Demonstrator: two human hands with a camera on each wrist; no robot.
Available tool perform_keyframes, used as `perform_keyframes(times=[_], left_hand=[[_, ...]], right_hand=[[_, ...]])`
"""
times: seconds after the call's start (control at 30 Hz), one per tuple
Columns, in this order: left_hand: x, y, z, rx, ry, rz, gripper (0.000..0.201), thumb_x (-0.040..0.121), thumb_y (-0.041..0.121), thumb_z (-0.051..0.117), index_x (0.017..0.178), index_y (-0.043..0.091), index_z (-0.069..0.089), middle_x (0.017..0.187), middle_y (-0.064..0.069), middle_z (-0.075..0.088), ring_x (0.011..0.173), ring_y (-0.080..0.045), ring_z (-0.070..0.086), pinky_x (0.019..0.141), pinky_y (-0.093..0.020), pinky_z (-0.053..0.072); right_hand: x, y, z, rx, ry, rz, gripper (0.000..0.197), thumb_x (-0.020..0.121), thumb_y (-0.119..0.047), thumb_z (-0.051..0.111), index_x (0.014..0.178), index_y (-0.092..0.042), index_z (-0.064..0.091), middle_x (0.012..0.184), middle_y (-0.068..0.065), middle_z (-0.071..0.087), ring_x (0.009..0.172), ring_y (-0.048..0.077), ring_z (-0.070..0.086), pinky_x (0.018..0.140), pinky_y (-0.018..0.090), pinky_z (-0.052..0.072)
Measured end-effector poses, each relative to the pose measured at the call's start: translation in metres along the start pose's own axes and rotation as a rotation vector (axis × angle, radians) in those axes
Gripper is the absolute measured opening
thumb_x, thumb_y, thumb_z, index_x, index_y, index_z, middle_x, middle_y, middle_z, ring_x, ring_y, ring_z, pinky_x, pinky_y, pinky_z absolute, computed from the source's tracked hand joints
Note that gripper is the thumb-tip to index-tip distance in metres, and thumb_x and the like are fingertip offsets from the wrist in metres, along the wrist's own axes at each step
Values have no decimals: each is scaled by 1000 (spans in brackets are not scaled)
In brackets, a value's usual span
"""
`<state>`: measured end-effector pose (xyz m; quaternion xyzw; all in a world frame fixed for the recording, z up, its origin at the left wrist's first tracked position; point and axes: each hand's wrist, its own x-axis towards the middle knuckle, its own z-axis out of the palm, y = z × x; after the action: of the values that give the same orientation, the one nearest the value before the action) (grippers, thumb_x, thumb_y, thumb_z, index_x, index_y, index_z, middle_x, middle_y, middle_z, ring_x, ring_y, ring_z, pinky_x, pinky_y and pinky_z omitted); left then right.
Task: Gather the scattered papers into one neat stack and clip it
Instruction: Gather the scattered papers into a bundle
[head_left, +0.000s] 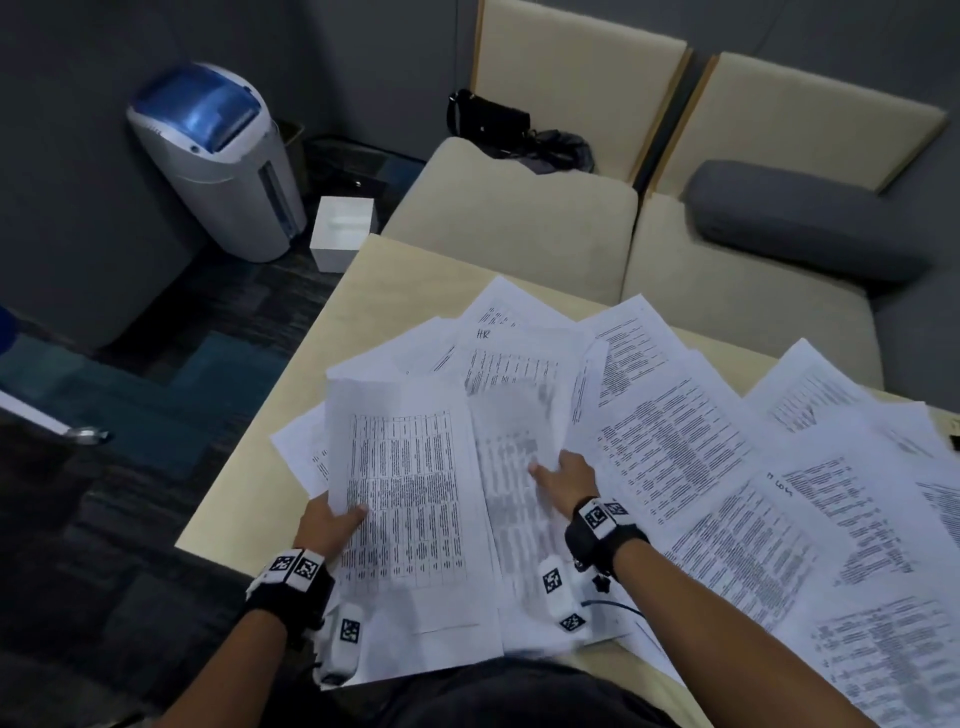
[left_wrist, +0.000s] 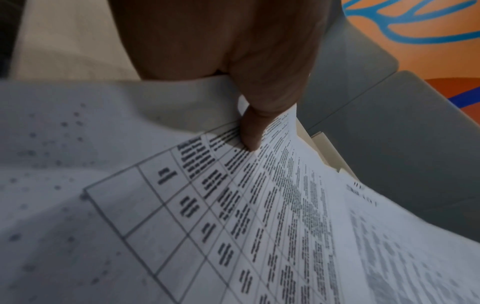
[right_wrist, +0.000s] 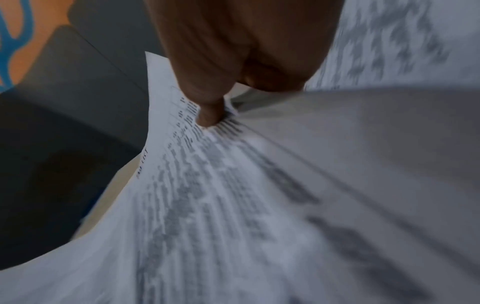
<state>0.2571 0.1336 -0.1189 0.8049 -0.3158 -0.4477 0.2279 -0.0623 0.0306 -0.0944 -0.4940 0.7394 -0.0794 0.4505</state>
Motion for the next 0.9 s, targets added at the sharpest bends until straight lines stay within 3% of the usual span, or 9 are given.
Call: perform_keyframes(times=[0.13, 0.2, 0.27, 0.33, 0.4, 0.53, 0.63, 0.73, 0.9], left_hand=[[3, -3, -11, -54, 34, 9, 25, 87, 13, 67, 108, -2, 66, 98, -22, 69, 91, -34, 66, 82, -42, 54], [4, -1, -14, -58, 20, 6, 27, 88, 13, 67, 110, -2, 66, 100, -21, 69, 90, -31, 65, 82, -39, 50], [6, 1, -13, -44, 12, -4, 30, 87, 14, 69, 112, -2, 65, 101, -19, 69, 90, -29, 63, 83, -36, 48], [8, 3, -11, -27, 11, -16, 31, 86, 16, 70, 111, -2, 65, 101, -20, 70, 90, -29, 64, 83, -36, 48], [12, 2, -9, -17, 12, -30, 30, 86, 18, 70, 110, 1, 66, 100, -18, 70, 92, -31, 65, 86, -40, 51], [25, -10, -6, -12, 29, -44, 32, 81, 21, 72, 108, 4, 68, 94, -18, 72, 89, -34, 68, 86, -55, 54], [25, -7, -5, -7, 30, -50, 29, 82, 19, 72, 107, 4, 68, 92, -18, 72, 87, -35, 69, 84, -56, 55], [20, 12, -5, -14, 26, -32, 24, 83, 15, 72, 104, 2, 68, 89, -20, 72, 84, -35, 69, 82, -54, 56], [35, 31, -3, -36, -6, -41, 29, 83, 19, 72, 105, 2, 66, 90, -19, 72, 84, -35, 69, 80, -56, 57]], right_hand=[[-4, 13, -72, 29, 174, 31, 42, 93, -53, 52, 78, -14, 49, 79, 2, 55, 72, 16, 53, 62, 23, 37], [-5, 40, -107, 101, 174, 66, 43, 89, -52, 59, 75, -12, 56, 73, 1, 59, 68, 19, 56, 55, 23, 37], [-4, 72, -131, 188, 111, 99, 44, 74, -51, 77, 92, -13, 63, 89, 2, 67, 83, 23, 65, 67, 29, 51], [5, 103, -138, 262, 65, 174, 53, 63, -35, 90, 102, -14, 61, 106, 8, 70, 96, 28, 67, 85, 47, 56], [-1, 103, -134, 330, 35, 203, 41, 68, -13, 87, 101, -11, 63, 109, 15, 70, 96, 30, 68, 87, 47, 55], [-6, 76, -112, 471, 19, 184, 37, 77, -6, 79, 110, 2, 66, 104, 17, 72, 92, 32, 69, 87, 51, 55], [-1, 49, -104, 546, 11, 153, 37, 81, -18, 77, 113, -4, 64, 106, 9, 69, 96, 28, 65, 91, 42, 51], [0, 19, -104, 402, 60, 27, 28, 83, -18, 75, 105, -8, 63, 97, 5, 65, 94, 26, 60, 77, 28, 45], [-9, -33, -129, 517, 6, -203, 19, 81, -19, 75, 98, -23, 66, 100, 1, 71, 93, 15, 67, 82, 31, 49]])
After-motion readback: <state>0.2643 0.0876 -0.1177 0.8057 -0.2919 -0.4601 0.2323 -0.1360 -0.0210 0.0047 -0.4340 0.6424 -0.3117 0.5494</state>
